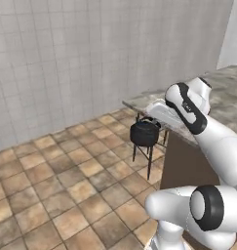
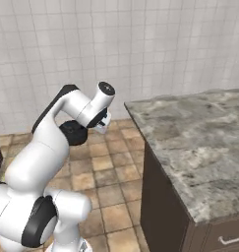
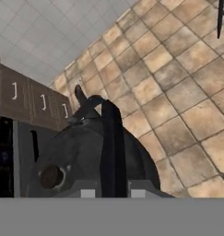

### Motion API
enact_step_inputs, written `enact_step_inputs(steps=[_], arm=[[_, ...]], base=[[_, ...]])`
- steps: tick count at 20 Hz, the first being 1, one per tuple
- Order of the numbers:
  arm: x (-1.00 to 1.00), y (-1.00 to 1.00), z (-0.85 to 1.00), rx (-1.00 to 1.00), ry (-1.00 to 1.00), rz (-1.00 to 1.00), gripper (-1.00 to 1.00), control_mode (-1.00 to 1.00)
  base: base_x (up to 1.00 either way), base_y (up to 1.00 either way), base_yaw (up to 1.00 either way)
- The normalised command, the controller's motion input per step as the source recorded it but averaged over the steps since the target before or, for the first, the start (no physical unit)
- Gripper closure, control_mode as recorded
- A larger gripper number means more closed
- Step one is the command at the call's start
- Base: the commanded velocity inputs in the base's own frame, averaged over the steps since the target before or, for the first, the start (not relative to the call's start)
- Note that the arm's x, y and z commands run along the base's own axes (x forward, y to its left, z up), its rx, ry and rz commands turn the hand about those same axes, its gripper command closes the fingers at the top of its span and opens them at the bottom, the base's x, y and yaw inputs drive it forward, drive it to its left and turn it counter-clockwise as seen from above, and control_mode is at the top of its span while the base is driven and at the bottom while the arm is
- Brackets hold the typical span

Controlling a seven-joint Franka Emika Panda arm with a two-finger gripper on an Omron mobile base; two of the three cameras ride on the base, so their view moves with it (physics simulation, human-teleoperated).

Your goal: The kettle is done boiling. Turn off the stove, then wait for 300 timesteps before moving the kettle to the dining table.

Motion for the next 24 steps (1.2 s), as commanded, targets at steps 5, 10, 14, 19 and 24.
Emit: enact_step_inputs(steps=[5,10,14,19,24], arm=[[0.0,0.0,0.0,0.0,0.0,0.0,1.0,1.0],[0.0,0.0,0.0,0.0,0.0,0.0,1.0,1.0],[0.0,0.0,0.0,0.0,0.0,0.0,1.0,1.0],[0.0,0.0,0.0,0.0,0.0,0.0,1.0,1.0],[0.0,0.0,0.0,0.0,0.0,0.0,1.0,1.0]], base=[[0.58,0.59,-0.4],[0.56,0.59,-0.41],[0.55,0.59,-0.41],[0.55,0.6,-0.41],[0.52,0.6,-0.41]])
